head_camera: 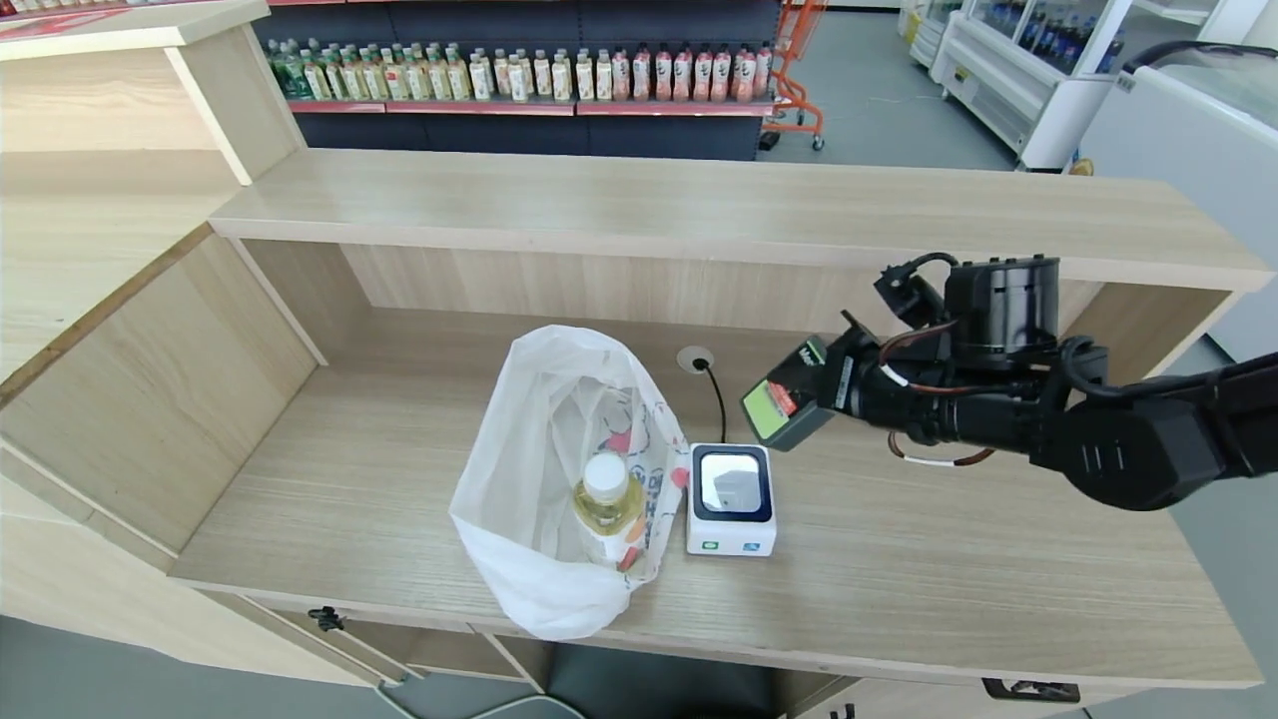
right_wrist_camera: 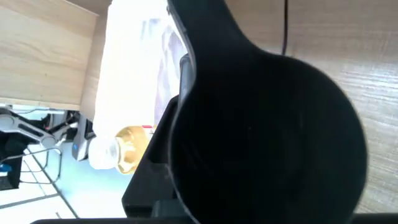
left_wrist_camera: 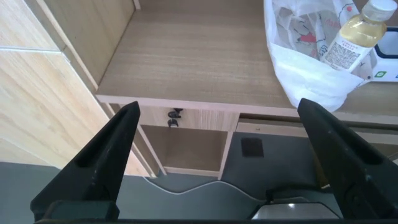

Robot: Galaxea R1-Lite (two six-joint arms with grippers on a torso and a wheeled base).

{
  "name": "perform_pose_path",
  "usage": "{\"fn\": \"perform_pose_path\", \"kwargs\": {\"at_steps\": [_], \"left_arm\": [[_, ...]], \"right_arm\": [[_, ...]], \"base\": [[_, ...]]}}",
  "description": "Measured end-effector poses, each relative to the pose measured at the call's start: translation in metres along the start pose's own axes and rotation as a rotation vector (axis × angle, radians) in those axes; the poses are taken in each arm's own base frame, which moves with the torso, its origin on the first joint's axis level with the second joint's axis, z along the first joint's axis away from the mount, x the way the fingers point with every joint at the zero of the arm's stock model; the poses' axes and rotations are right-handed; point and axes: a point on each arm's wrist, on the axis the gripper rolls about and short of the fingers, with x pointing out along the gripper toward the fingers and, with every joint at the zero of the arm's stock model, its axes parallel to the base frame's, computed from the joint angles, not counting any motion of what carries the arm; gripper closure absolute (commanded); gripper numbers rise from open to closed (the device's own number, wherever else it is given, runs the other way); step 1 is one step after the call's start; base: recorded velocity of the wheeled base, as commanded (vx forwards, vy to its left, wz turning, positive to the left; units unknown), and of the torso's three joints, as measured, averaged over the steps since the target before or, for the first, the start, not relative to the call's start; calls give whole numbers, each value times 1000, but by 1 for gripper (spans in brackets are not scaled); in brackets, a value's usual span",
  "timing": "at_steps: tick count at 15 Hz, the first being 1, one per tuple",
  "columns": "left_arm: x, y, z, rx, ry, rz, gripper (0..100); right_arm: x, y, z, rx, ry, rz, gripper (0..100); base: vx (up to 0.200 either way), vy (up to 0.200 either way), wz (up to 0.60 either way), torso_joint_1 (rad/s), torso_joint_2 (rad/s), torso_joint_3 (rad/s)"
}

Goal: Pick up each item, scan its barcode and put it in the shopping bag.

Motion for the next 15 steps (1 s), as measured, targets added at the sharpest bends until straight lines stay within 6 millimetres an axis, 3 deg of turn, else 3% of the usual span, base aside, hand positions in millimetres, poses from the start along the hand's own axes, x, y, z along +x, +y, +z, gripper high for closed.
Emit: {"fn": "perform_pose_path", "kwargs": {"at_steps": [6, 15], "left_arm": [[0, 0, 0, 0, 0, 0, 0], [0, 0, 0, 0, 0, 1, 0]], "right_arm": [[9, 12, -38, -35, 124, 21, 100], [24, 7, -55, -123, 166, -7, 100]], "base": [[0, 0, 0, 0, 0, 0], [0, 0, 0, 0, 0, 0]]}}
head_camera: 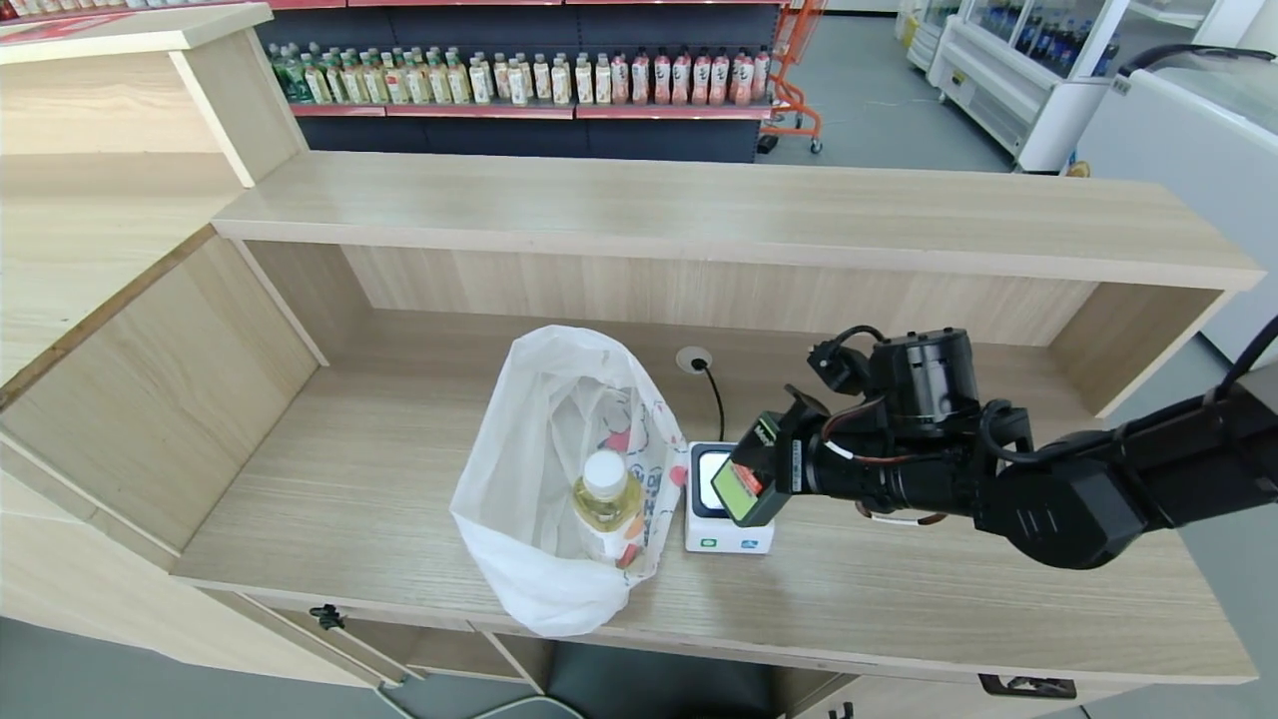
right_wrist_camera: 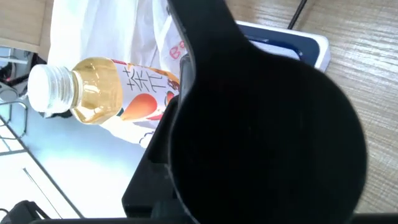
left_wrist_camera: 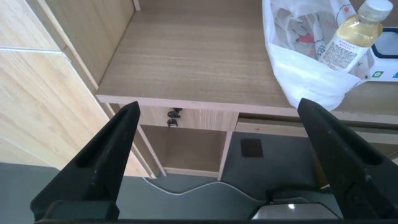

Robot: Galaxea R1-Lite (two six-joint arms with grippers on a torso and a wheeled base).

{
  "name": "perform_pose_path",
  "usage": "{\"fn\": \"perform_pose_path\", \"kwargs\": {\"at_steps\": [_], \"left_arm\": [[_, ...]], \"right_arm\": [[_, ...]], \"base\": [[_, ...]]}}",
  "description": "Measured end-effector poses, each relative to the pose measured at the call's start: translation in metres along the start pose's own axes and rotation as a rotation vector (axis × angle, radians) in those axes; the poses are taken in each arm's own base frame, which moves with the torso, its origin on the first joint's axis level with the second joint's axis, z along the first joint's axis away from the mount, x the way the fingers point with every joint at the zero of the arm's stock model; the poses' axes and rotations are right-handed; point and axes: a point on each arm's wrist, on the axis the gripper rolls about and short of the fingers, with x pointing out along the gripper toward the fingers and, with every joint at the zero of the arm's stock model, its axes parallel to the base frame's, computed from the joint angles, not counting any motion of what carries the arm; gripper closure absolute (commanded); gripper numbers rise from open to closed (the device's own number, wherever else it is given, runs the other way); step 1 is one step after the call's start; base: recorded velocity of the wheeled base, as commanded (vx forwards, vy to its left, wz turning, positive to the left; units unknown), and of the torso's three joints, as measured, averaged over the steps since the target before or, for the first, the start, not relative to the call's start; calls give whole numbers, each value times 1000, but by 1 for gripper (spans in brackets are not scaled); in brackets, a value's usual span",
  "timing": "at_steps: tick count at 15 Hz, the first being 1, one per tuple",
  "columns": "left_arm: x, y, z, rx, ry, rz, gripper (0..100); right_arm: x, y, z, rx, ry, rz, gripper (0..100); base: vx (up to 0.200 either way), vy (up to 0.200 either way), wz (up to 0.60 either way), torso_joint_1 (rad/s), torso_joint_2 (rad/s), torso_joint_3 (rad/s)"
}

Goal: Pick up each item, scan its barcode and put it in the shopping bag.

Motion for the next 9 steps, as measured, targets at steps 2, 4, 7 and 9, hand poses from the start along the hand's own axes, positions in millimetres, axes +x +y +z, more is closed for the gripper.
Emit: {"fn": "perform_pose_path", "kwargs": {"at_steps": [2, 4, 7, 9], "left_arm": [[0, 0, 0, 0, 0, 0, 0], [0, 0, 0, 0, 0, 0, 0], [0, 0, 0, 1, 0, 1, 0], [0, 0, 0, 0, 0, 0, 0]], "right_arm": [[4, -1, -2, -2, 1, -11, 100], [9, 1, -1, -12, -29, 3, 100], [18, -3, -4, -21, -40, 5, 100], [23, -4, -8, -34, -27, 2, 100]], "base": [[0, 0, 0, 0, 0, 0], [0, 0, 0, 0, 0, 0], [0, 0, 0, 0, 0, 0], [0, 0, 0, 0, 0, 0]]}}
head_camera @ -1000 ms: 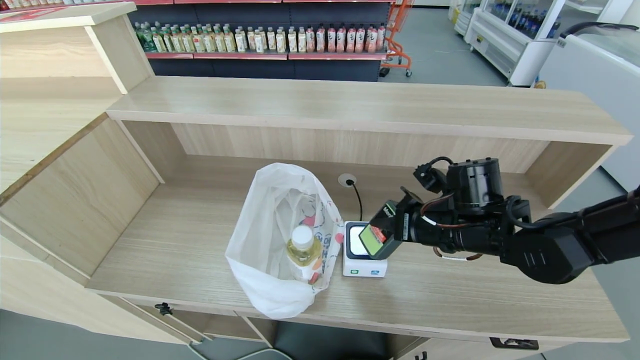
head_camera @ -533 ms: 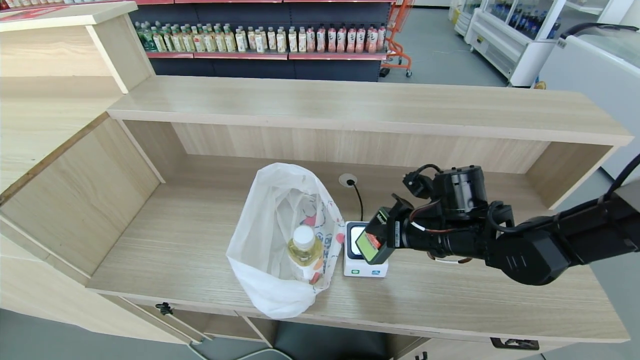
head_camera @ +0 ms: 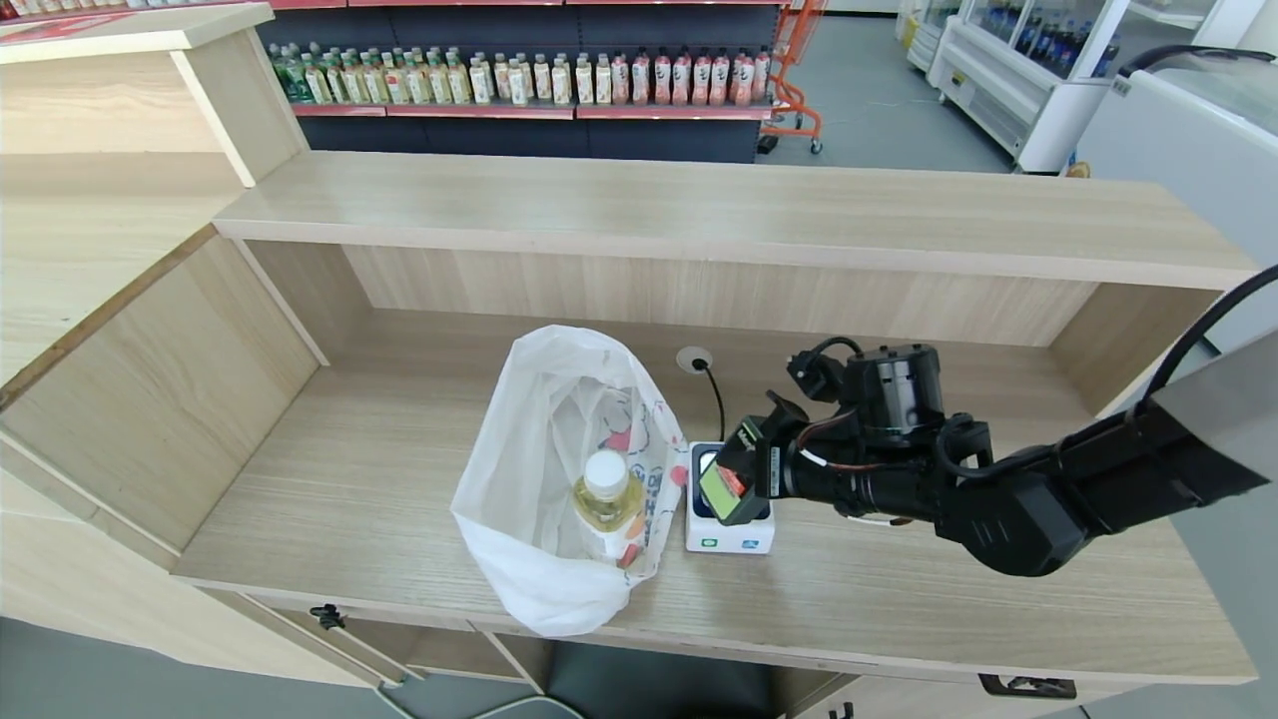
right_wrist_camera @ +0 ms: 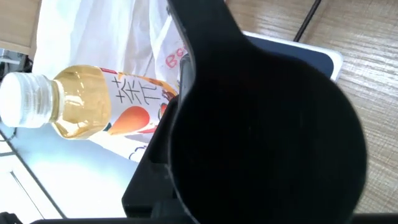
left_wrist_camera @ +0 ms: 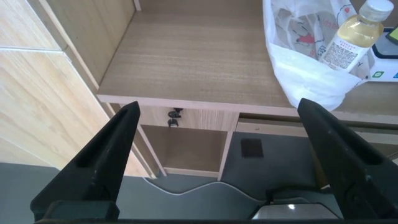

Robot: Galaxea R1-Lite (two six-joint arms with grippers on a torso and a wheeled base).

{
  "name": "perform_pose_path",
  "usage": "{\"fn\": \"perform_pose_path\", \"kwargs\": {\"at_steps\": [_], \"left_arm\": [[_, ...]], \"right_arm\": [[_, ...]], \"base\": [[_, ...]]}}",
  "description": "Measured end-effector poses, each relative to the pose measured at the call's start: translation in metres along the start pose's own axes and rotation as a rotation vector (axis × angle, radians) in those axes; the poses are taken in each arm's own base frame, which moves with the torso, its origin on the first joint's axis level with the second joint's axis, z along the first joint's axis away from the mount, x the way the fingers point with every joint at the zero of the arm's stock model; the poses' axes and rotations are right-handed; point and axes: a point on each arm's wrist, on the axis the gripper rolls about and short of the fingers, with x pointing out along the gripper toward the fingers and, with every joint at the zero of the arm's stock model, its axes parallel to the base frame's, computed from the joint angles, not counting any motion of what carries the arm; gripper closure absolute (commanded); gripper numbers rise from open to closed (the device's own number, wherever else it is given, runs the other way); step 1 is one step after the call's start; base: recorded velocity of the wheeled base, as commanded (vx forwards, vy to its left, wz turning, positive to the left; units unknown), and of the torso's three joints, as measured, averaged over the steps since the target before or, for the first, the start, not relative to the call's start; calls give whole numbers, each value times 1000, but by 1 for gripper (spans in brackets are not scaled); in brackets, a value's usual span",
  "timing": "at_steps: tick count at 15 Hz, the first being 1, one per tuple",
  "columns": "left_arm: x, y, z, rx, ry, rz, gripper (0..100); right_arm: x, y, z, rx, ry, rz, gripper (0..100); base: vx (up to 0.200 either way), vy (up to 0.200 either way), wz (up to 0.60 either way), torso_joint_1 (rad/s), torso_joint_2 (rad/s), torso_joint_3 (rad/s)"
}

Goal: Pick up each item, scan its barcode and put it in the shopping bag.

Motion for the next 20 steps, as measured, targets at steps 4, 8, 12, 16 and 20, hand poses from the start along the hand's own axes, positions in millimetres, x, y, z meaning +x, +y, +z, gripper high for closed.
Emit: {"fn": "perform_pose_path", "kwargs": {"at_steps": [4, 8, 12, 16, 20], "left_arm": [[0, 0, 0, 0, 0, 0, 0], [0, 0, 0, -1, 0, 0, 0], [0, 0, 0, -1, 0, 0, 0], [0, 0, 0, -1, 0, 0, 0], [0, 0, 0, 0, 0, 0, 0]], "right_arm": [[7, -2, -1, -2, -4, -8, 100], [18, 0, 4, -8, -20, 8, 100], [26, -1, 0, -8, -10, 5, 100], [29, -2, -2, -8, -6, -2, 100], [24, 1, 4, -26, -19, -3, 100]], "base": [[0, 0, 0, 0, 0, 0], [0, 0, 0, 0, 0, 0], [0, 0, 0, 0, 0, 0], [0, 0, 0, 0, 0, 0], [0, 0, 0, 0, 0, 0]]}}
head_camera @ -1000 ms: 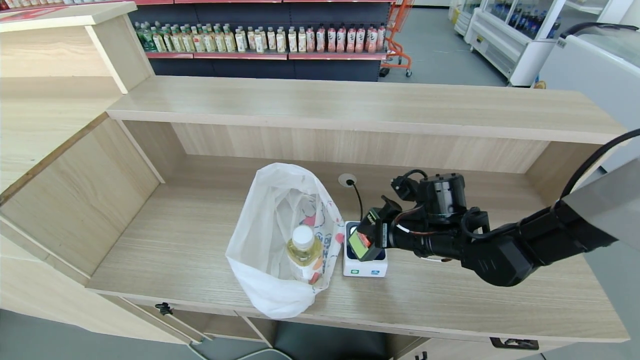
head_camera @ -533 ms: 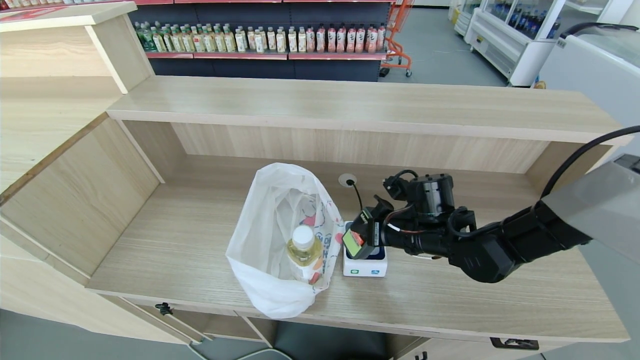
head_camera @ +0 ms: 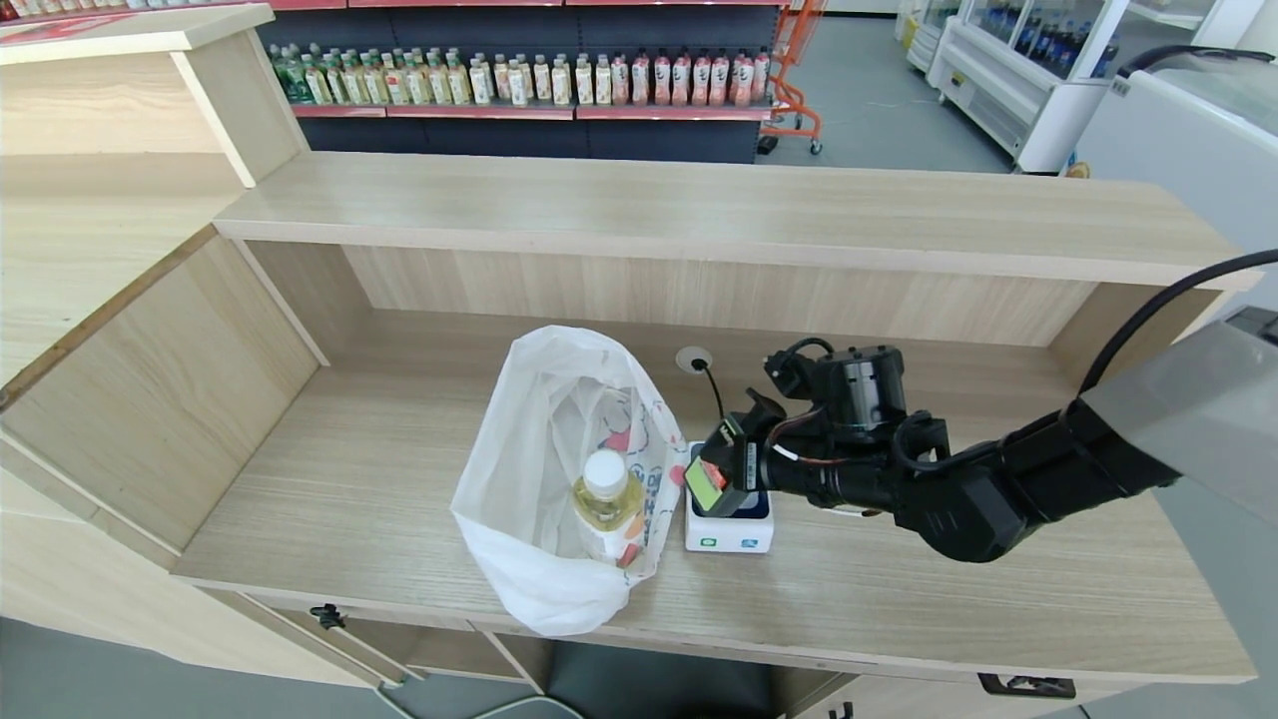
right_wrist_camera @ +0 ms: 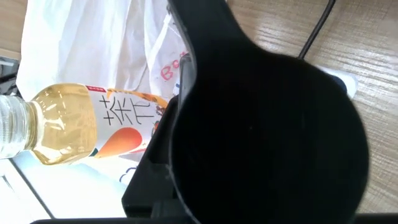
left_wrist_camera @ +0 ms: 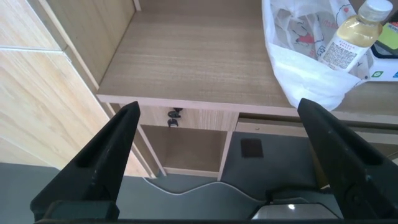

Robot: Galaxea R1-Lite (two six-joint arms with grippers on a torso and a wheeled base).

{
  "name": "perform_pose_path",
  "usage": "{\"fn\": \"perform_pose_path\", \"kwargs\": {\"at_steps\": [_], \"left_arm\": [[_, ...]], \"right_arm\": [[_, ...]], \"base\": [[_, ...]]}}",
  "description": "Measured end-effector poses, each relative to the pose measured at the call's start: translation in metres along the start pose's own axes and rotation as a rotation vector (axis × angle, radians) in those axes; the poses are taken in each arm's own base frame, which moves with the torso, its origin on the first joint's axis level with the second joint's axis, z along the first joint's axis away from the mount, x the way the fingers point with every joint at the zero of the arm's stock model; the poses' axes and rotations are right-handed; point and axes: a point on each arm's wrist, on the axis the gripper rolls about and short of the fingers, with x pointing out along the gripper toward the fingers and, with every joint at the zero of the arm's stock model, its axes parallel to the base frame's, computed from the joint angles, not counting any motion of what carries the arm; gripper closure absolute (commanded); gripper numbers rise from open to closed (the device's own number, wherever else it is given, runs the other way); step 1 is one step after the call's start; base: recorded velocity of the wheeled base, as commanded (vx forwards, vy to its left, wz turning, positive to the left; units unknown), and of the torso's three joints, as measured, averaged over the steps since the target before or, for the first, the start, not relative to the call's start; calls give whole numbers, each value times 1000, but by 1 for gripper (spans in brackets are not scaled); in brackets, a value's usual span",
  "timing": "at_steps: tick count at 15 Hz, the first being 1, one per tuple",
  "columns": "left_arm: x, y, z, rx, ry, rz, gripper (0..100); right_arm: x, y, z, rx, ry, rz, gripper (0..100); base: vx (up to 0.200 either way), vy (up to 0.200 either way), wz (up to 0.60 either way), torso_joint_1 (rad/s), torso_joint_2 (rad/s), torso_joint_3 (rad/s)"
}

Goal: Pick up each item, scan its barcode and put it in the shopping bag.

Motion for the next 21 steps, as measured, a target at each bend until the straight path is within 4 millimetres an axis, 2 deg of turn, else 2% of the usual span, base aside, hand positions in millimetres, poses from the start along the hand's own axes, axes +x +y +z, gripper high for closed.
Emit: {"fn": "perform_pose_path", "kwargs": {"at_steps": [2, 5, 7, 10, 13, 16, 21], "left_arm": [[0, 0, 0, 0, 0, 0, 0], [0, 0, 0, 0, 0, 0, 0], [0, 0, 0, 0, 0, 0, 0], [0, 0, 0, -1, 0, 0, 0], [0, 0, 0, -1, 0, 0, 0], [0, 0, 0, -1, 0, 0, 0], [0, 0, 0, 0, -1, 0, 0]], "right_arm": [[-15, 3, 22, -120, -68, 2, 100], [-53, 7, 55, -369, -147, -31, 100], [-76, 14, 67, -472, -173, -43, 100], [-87, 23, 74, -484, -210, -59, 100], [-85, 25, 80, -490, -233, -56, 100], [-73, 24, 80, -491, -226, -46, 100], [-33, 24, 67, -500, -177, 18, 100]], "base": [[0, 0, 0, 0, 0, 0], [0, 0, 0, 0, 0, 0], [0, 0, 0, 0, 0, 0], [0, 67, 0, -1, -1, 1], [0, 200, 0, -1, -1, 5], [0, 200, 0, 11, 2, 1], [0, 0, 0, 0, 0, 0]]}}
